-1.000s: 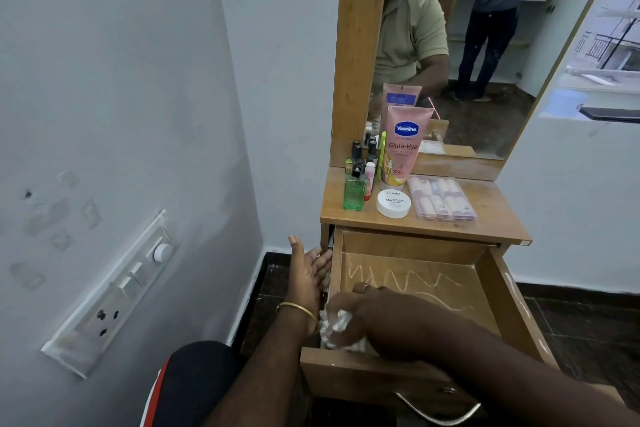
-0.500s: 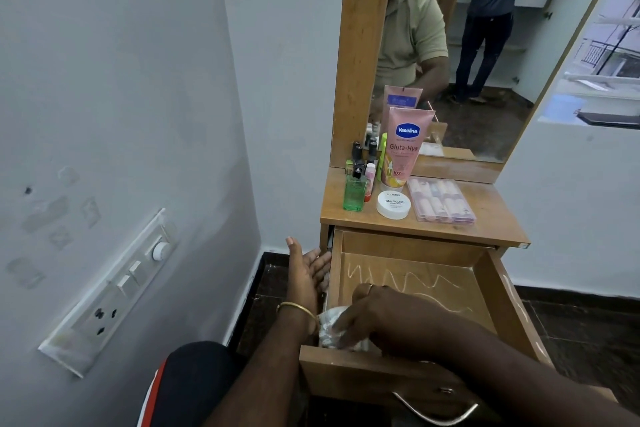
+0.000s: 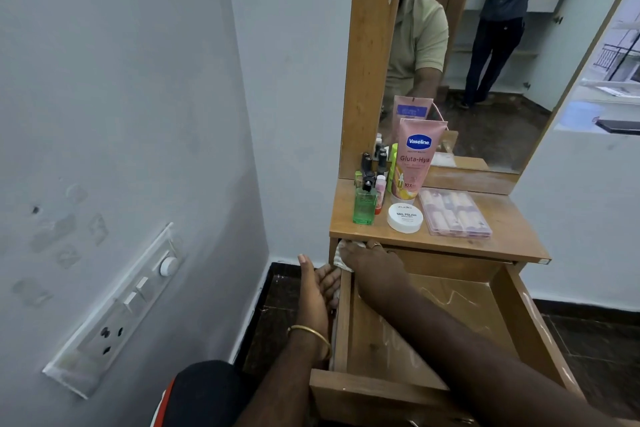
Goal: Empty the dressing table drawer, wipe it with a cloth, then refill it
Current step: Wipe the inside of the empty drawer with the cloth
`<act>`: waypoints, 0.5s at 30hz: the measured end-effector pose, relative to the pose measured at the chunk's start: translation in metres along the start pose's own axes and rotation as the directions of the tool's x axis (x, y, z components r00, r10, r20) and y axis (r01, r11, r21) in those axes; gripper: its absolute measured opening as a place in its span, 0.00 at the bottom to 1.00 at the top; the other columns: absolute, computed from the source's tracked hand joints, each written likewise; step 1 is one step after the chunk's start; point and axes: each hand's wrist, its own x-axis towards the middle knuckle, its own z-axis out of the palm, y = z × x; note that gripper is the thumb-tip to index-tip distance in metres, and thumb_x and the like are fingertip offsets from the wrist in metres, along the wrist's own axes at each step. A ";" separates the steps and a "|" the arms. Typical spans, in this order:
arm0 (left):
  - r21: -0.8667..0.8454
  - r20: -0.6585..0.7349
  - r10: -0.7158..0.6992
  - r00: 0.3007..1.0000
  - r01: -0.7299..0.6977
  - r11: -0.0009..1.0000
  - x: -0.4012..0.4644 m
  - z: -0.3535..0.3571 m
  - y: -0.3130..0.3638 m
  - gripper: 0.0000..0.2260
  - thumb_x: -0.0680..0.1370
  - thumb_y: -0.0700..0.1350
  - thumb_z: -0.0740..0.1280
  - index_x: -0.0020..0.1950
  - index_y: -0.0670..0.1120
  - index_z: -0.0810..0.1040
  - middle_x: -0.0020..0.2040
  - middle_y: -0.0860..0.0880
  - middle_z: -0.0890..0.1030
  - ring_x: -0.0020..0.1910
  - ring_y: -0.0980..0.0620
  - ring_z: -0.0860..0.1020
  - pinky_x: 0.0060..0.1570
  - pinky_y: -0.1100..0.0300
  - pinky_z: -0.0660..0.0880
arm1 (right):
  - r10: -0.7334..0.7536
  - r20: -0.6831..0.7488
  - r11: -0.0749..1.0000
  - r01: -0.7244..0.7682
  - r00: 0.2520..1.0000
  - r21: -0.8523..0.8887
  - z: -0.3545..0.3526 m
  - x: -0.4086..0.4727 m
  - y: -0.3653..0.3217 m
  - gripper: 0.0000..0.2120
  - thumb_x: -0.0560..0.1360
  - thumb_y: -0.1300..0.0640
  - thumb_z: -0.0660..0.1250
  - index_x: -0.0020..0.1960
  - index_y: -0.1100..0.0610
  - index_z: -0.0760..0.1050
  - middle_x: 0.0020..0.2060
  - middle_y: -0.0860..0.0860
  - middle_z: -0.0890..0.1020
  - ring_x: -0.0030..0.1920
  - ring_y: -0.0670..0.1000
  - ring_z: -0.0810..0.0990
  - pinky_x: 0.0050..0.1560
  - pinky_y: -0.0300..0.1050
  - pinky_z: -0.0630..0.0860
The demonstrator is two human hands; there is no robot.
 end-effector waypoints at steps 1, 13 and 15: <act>-0.011 0.008 -0.001 1.000 0.001 1.000 0.000 0.000 0.000 0.37 0.79 0.65 0.42 0.73 0.39 0.68 0.68 0.39 0.75 0.65 0.44 0.75 0.48 0.58 0.75 | 0.017 -0.006 1.000 -0.017 1.000 -0.012 0.002 0.003 -0.003 0.26 0.81 0.60 0.57 0.77 0.52 0.58 0.75 0.49 0.66 0.72 0.55 0.65 0.65 0.53 0.71; -0.021 -0.020 0.016 1.000 -0.017 1.000 0.005 -0.004 -0.005 0.41 0.74 0.71 0.45 0.67 0.40 0.73 0.59 0.41 0.81 0.57 0.43 0.79 0.60 0.48 0.73 | -0.028 0.121 0.987 0.009 0.992 0.158 -0.023 -0.065 -0.036 0.25 0.77 0.60 0.66 0.73 0.53 0.66 0.69 0.55 0.73 0.70 0.57 0.70 0.69 0.50 0.68; -0.011 -0.007 0.007 1.000 -0.008 1.000 0.000 -0.004 -0.005 0.41 0.75 0.71 0.44 0.70 0.40 0.71 0.65 0.42 0.78 0.64 0.42 0.75 0.67 0.45 0.68 | -0.098 0.150 0.986 0.075 0.984 0.152 -0.033 -0.083 -0.038 0.27 0.78 0.61 0.65 0.75 0.53 0.64 0.71 0.55 0.71 0.71 0.57 0.68 0.70 0.49 0.66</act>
